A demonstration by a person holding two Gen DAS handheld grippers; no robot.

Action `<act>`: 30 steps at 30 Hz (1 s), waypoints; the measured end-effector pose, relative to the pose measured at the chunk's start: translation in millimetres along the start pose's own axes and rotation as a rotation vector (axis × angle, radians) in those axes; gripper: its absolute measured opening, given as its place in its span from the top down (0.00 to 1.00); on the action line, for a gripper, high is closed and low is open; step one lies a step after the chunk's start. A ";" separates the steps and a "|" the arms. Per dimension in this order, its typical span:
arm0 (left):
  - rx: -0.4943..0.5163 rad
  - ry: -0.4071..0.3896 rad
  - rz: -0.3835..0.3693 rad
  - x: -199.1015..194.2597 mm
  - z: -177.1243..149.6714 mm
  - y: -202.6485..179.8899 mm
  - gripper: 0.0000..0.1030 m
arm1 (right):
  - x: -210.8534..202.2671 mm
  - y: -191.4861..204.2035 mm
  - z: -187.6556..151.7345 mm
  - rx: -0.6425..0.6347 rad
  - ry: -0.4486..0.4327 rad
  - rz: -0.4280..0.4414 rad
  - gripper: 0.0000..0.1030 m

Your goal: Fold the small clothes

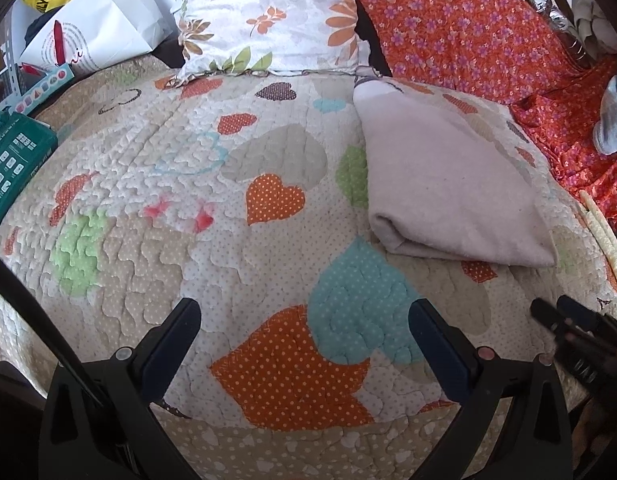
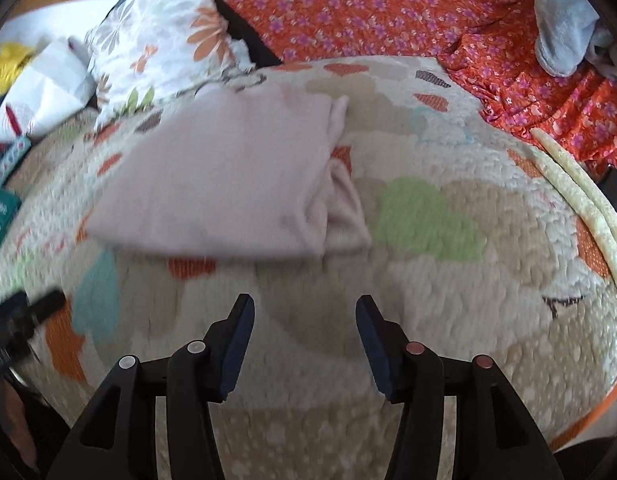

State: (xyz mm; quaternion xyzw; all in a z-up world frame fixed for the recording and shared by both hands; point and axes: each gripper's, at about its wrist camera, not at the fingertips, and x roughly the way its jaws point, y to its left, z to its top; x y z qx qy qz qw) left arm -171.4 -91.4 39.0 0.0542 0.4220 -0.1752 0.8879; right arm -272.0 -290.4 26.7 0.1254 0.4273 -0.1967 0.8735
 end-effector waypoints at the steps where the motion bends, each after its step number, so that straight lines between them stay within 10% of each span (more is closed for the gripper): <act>1: 0.002 -0.004 -0.001 -1.1 -0.3 -0.4 0.00 | 0.3 3.0 -1.8 -0.016 -0.002 -0.009 0.44; 30: 0.033 0.056 -0.024 11.7 -10.6 -9.4 0.00 | 2.7 9.2 -1.6 -0.039 -0.048 -0.030 0.30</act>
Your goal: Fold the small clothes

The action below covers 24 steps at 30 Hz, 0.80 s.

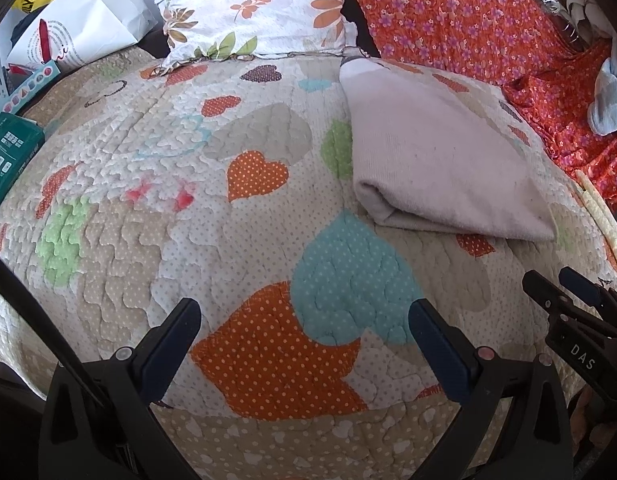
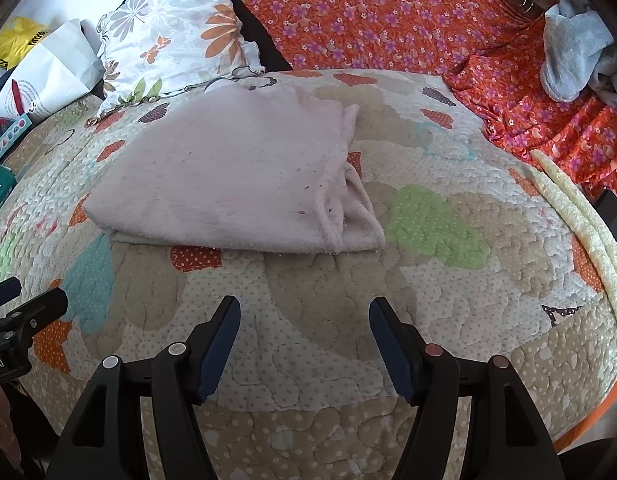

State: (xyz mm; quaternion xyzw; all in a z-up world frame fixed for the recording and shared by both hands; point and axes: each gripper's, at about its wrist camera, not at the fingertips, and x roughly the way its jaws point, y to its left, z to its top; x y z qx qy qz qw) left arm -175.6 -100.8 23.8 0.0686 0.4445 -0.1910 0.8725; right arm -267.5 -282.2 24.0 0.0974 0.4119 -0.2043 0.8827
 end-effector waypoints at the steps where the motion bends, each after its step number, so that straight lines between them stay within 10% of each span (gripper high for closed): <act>1: -0.001 0.005 -0.002 0.7 -0.3 0.1 0.00 | 0.0 0.2 0.0 0.001 0.000 0.000 0.30; 24: -0.015 0.045 -0.025 8.0 -3.6 1.2 0.00 | 0.6 3.5 -2.0 -0.003 0.002 0.000 0.28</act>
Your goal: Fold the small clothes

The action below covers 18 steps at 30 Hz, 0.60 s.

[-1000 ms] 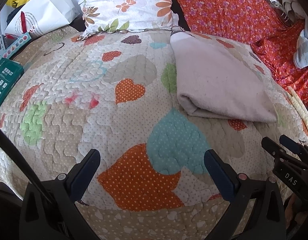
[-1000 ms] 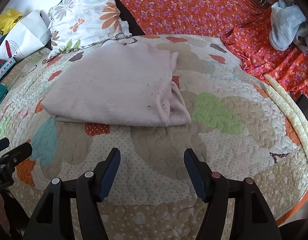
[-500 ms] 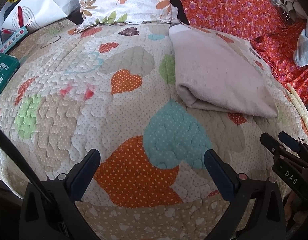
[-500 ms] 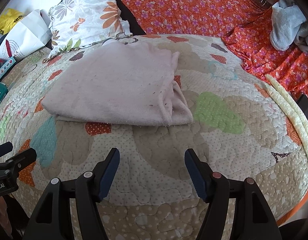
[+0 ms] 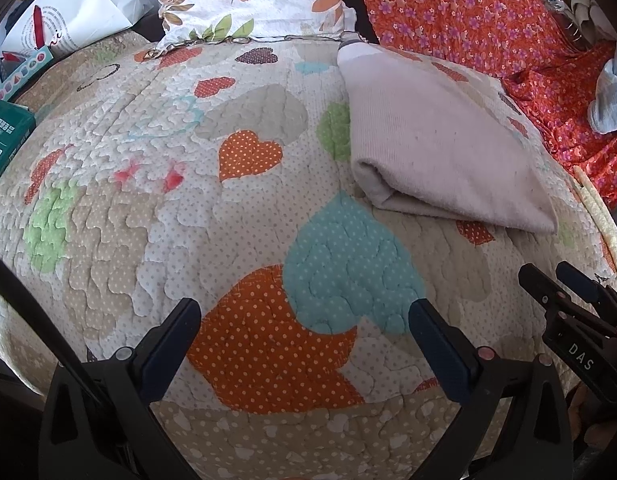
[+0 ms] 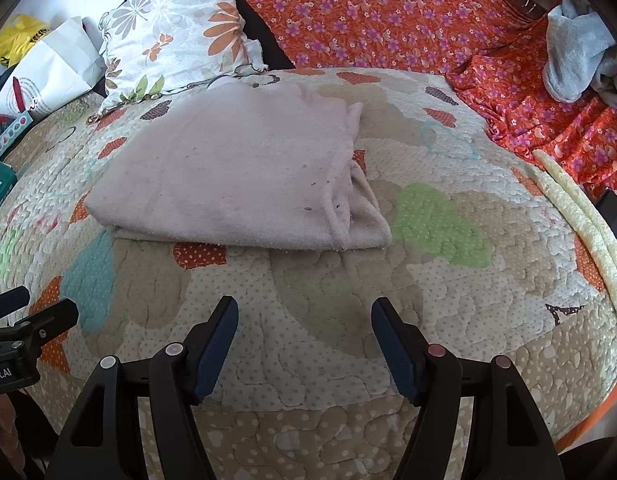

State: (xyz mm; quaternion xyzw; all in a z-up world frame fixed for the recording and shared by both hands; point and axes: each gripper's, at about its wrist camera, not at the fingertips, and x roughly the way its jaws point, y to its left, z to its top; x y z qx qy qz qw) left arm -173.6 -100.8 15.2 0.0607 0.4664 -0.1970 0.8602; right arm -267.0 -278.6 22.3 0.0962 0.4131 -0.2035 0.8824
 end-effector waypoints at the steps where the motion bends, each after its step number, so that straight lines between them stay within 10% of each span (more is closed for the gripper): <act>1: 0.000 0.001 0.001 0.6 -0.3 0.0 0.00 | -0.1 0.2 -0.1 0.000 0.000 -0.001 0.28; 18: -0.010 -0.005 0.001 1.0 1.3 2.6 0.00 | -2.7 9.5 0.7 -0.019 -0.013 0.009 0.25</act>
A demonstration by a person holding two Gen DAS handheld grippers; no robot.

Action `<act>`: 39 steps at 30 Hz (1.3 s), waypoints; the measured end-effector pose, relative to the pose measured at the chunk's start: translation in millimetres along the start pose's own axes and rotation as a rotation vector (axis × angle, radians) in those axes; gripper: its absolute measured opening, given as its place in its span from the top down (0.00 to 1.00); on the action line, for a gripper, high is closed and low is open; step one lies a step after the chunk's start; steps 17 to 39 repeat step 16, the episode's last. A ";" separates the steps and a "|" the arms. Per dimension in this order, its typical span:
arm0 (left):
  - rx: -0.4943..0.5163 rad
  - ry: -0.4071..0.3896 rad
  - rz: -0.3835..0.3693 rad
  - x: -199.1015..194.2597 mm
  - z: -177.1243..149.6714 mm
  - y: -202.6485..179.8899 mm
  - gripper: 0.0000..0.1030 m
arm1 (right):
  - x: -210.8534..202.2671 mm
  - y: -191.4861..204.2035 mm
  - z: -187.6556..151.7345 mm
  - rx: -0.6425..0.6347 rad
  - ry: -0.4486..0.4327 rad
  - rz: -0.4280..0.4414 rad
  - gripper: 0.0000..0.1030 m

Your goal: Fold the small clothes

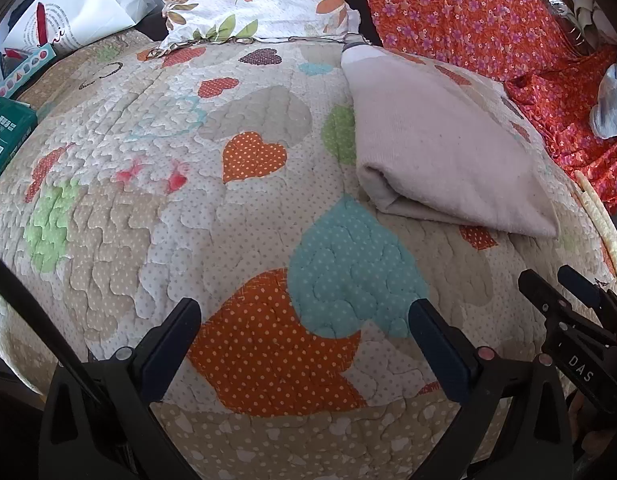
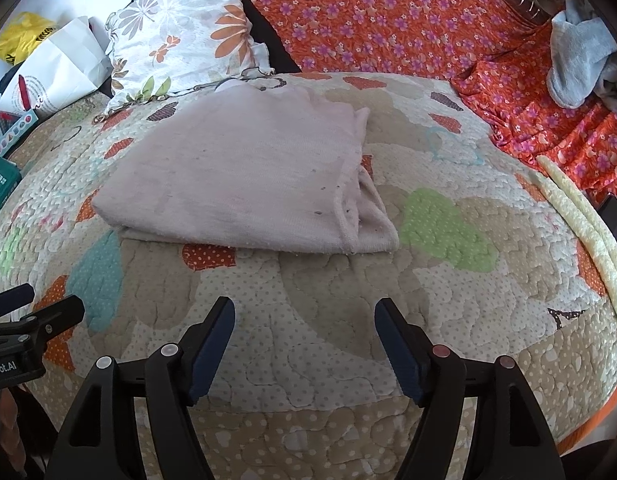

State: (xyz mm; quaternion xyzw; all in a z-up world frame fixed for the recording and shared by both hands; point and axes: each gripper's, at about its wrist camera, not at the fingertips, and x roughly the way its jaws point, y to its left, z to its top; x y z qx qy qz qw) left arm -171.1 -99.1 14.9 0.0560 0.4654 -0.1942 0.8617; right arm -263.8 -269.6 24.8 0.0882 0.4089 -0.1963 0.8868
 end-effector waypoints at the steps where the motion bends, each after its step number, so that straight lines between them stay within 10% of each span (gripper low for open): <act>1: 0.000 0.001 -0.001 0.0 0.1 -0.1 0.00 | 0.1 0.7 0.1 -0.002 0.000 0.000 0.25; 39: -0.011 -0.010 -0.016 0.2 0.7 -1.7 0.00 | 1.1 -2.1 -2.1 0.000 0.012 0.009 0.23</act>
